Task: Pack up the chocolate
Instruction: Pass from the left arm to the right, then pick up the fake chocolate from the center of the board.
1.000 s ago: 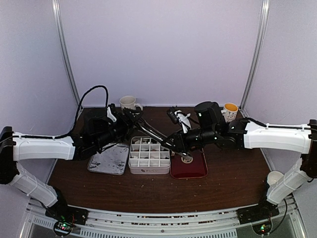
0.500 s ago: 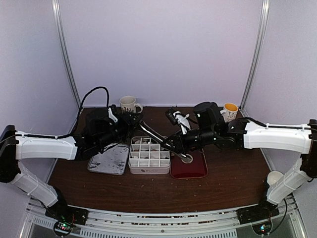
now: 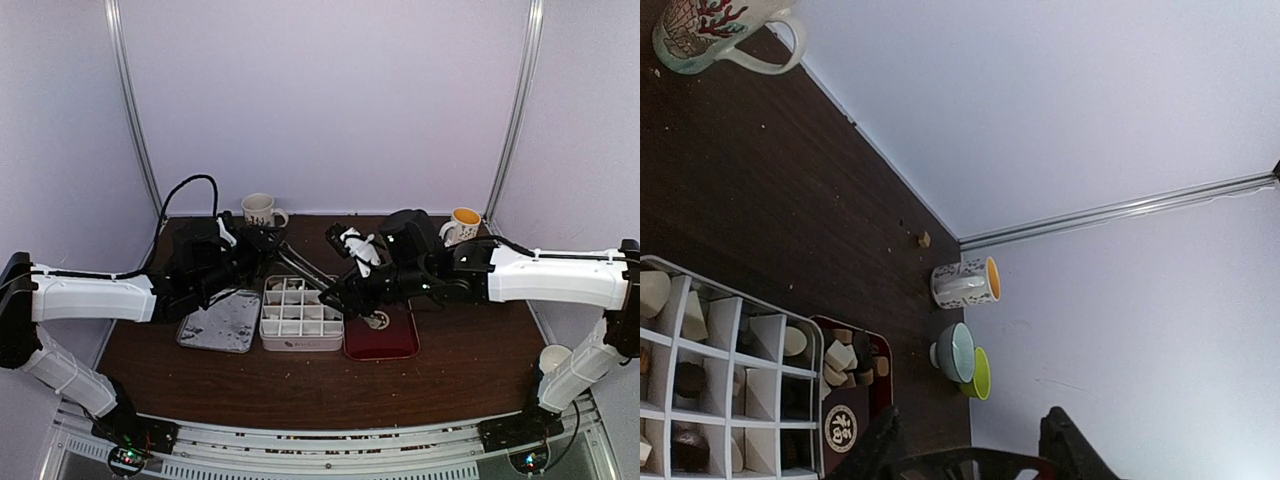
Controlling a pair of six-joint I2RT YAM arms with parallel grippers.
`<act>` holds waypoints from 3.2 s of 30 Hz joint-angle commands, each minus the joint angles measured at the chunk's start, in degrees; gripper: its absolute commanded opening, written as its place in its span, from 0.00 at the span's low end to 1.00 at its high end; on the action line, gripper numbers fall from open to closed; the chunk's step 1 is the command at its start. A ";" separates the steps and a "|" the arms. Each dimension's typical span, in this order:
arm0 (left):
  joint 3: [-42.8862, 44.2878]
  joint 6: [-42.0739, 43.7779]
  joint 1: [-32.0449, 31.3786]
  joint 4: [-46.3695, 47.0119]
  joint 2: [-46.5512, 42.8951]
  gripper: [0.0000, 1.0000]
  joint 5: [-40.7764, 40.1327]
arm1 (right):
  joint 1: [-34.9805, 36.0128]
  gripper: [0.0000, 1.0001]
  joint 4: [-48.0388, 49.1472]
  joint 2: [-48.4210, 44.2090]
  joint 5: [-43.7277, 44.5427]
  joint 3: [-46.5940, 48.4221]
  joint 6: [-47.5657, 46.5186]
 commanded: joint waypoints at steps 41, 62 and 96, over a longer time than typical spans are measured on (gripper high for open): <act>-0.82 19.77 0.48 -30.79 -18.86 0.98 -17.27 | -21.16 0.20 -13.03 6.44 14.07 6.72 8.02; -1.30 37.68 17.60 -41.89 -25.17 0.98 -0.76 | -32.42 0.26 -21.43 22.35 10.65 21.12 21.86; -2.34 43.68 21.10 -34.46 -23.74 0.98 9.92 | -46.33 0.38 -49.31 48.98 8.31 61.60 24.63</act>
